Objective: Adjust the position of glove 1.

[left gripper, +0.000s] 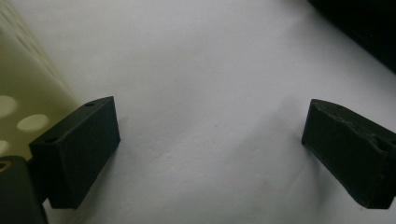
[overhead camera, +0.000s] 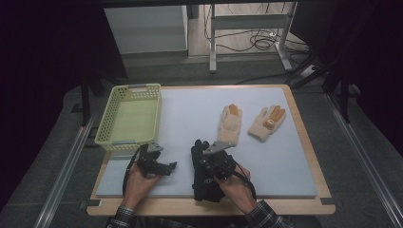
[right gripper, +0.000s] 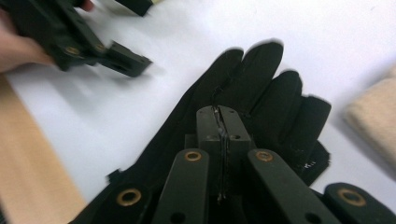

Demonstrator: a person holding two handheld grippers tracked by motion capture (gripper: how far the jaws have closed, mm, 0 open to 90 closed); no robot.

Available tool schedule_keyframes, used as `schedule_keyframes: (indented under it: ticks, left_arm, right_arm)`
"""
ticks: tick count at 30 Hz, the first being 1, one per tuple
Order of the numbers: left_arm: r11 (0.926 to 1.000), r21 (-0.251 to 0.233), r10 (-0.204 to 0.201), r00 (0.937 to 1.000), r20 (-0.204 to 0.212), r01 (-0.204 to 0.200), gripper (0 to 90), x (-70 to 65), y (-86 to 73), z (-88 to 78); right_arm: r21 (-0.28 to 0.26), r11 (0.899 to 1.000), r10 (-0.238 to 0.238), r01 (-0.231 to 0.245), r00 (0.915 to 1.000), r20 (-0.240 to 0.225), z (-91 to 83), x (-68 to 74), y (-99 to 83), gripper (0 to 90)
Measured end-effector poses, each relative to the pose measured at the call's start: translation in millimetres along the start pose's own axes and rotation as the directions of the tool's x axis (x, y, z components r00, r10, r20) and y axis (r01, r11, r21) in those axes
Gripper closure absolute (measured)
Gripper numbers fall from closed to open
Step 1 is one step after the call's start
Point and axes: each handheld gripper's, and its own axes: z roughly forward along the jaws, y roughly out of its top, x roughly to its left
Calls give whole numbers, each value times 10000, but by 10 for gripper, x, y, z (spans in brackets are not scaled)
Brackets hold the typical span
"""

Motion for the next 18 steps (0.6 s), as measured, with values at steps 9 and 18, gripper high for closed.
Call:
schedule_keyframes:
  ticks: [9, 18]
  left_arm:
    - [10000, 36, 63, 10000, 0, -63, 41, 3, 0, -2]
    - [10000, 43, 71, 10000, -9, -71, 41, 2, 0, -2]
  right_arm:
    - [-359, 9992, -195, 161, 9950, -975, -143, -208, -105, 691]
    - [-13, 9976, -673, 687, 9740, -2163, -272, -114, -312, 640]
